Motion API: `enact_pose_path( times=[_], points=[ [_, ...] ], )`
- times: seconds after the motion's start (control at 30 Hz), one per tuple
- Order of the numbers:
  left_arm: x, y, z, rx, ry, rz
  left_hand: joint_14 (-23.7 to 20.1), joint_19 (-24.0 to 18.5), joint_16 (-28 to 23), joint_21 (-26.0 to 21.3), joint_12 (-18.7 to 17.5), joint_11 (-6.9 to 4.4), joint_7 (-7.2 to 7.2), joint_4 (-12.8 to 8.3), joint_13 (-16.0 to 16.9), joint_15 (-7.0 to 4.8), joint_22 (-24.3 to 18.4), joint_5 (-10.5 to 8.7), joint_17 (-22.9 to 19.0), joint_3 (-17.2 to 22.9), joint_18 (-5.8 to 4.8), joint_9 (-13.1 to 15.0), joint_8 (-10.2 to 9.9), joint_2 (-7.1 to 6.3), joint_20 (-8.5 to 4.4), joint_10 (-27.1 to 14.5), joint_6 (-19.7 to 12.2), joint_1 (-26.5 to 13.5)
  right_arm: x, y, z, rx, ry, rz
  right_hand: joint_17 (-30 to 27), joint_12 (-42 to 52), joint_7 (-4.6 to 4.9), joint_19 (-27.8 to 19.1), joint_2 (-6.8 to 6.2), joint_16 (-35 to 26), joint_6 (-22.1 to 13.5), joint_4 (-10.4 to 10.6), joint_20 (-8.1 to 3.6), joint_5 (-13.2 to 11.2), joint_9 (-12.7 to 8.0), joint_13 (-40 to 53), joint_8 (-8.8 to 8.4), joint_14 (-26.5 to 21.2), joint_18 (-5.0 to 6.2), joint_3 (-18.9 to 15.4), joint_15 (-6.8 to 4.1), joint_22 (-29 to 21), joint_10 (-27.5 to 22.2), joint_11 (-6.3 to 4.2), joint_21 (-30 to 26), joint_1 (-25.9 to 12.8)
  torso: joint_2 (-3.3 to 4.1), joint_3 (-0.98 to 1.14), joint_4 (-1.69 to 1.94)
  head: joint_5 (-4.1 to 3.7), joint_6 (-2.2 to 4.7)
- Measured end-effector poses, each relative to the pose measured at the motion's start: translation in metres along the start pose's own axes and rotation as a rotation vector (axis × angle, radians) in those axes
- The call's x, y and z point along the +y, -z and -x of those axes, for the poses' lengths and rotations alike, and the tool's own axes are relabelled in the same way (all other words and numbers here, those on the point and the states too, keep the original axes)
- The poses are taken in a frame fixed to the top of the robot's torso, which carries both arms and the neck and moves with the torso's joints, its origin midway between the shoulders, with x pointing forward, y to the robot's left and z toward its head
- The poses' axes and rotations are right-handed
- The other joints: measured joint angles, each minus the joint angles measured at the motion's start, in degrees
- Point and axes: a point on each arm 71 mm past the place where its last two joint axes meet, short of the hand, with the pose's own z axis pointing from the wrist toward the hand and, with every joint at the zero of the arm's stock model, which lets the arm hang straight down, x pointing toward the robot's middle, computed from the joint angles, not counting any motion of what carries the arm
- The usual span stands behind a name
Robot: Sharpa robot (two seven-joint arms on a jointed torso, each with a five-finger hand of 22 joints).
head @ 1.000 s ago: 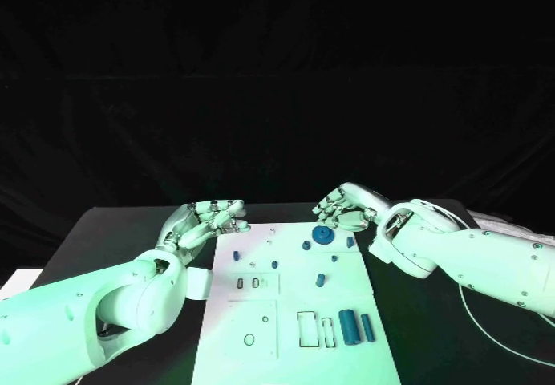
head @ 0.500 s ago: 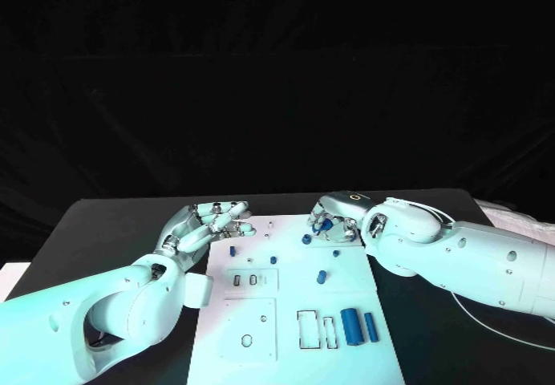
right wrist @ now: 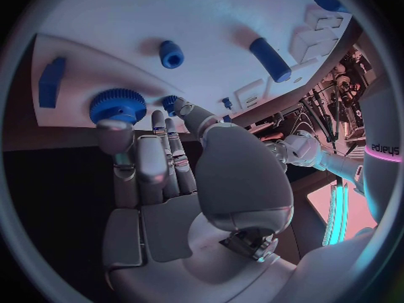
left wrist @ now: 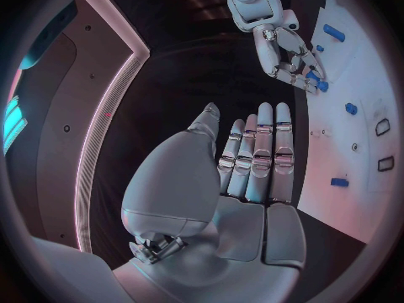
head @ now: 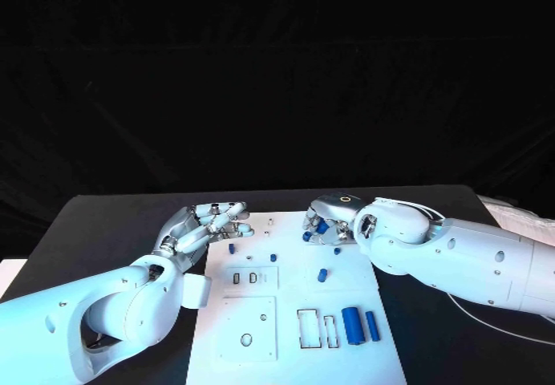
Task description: Assemble the parts on the task board
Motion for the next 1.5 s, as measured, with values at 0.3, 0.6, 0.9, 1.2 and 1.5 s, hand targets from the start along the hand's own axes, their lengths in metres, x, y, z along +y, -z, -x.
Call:
enact_pose_path(
  times=[0.3, 0.6, 0.9, 1.2, 1.5],
  points=[
    [0.000, 0.001, 0.002, -0.003, 0.000, 0.004, 0.00, 0.00, 0.00, 0.00, 0.00, 0.13, 0.19, -0.07, -0.03, 0.00, -0.06, 0.00, 0.12, -0.07, 0.00, 0.00, -0.22, 0.00, 0.00, -0.14, -0.20, 0.00, 0.005, -0.005, -0.001, 0.017, 0.013, 0.004, 2.06, 0.00, 0.00, 0.21, 0.00, 1.79, 0.00, 0.66, 0.21, 0.00, 0.05, -0.01, 0.00, 0.00, -0.84, 0.32, 0.00, 2.26, 0.00, 0.00, 1.84, 0.00, 0.14, -0.04, 0.18, 0.24, -0.39],
    [0.000, 0.001, 0.002, -0.003, 0.000, 0.008, 0.00, 0.00, 0.00, 0.00, -0.28, 0.13, 0.19, -0.07, -0.05, 0.00, -0.06, 0.00, 0.30, -0.07, 0.00, 0.01, -0.22, 0.00, 0.00, -0.14, -0.20, 0.00, 0.007, -0.007, -0.002, 0.030, 0.019, 0.003, 4.34, 0.00, -0.24, 0.64, 0.64, 3.74, 1.32, 1.68, 0.19, 0.00, 0.41, 0.13, 0.12, 0.00, -0.84, 1.03, 0.00, 4.95, 1.69, -0.62, 4.15, 0.61, 0.22, -0.04, 0.29, 0.18, -0.60],
    [0.000, 0.001, 0.002, -0.004, 0.000, 0.012, 0.00, 0.00, -0.22, 0.00, -0.28, 0.13, 0.19, -0.42, -0.05, 0.00, -0.06, 0.00, 0.45, -0.05, -0.01, 0.01, -0.44, 0.00, 0.00, -0.14, -0.20, 0.00, 0.008, -0.011, 0.000, 0.040, 0.033, -0.004, 6.03, 0.50, -0.93, 1.46, 2.01, 5.40, 4.44, 0.80, -0.22, -1.70, 1.25, 0.22, 1.00, 0.10, -1.73, 3.47, -0.73, 8.37, 4.44, -0.72, 6.70, 2.58, 0.29, -0.04, 0.44, 0.12, -0.86],
    [0.000, 0.001, 0.003, -0.004, 0.001, 0.013, 0.00, 0.00, -0.22, 0.00, -0.28, 0.33, 0.19, -0.66, -0.05, 0.00, -0.10, 0.01, 0.60, 0.19, -0.01, 0.01, -0.44, 0.22, 0.00, -0.34, -0.20, 0.22, 0.009, -0.011, 0.000, 0.023, 0.044, -0.006, 6.10, 0.38, -0.73, 1.45, 2.82, 5.64, 4.64, 0.66, -0.22, -2.98, 1.36, 0.23, 0.98, 0.09, -1.73, 4.24, -0.72, 8.79, 4.44, -0.72, 7.11, 3.39, 0.30, -0.11, 0.55, 0.04, -0.92],
    [0.000, 0.001, 0.002, -0.003, 0.004, 0.016, 0.00, 0.00, -0.22, 0.00, -0.29, 0.33, 0.19, -0.95, -0.05, 0.00, -0.11, 0.01, 0.69, 0.18, -0.01, 0.01, -0.46, 0.44, 0.00, -0.34, -0.20, 0.45, 0.020, -0.011, 0.011, -0.118, 0.007, 0.020, 5.97, -0.36, -0.32, 1.45, 2.45, 5.84, 4.24, -0.18, -0.22, -1.75, 1.45, 0.22, 0.27, 0.10, -1.73, 5.41, -0.72, 9.05, 4.43, -0.71, 7.35, 3.76, 0.32, -0.15, 0.80, -0.05, -0.76]
  ],
)
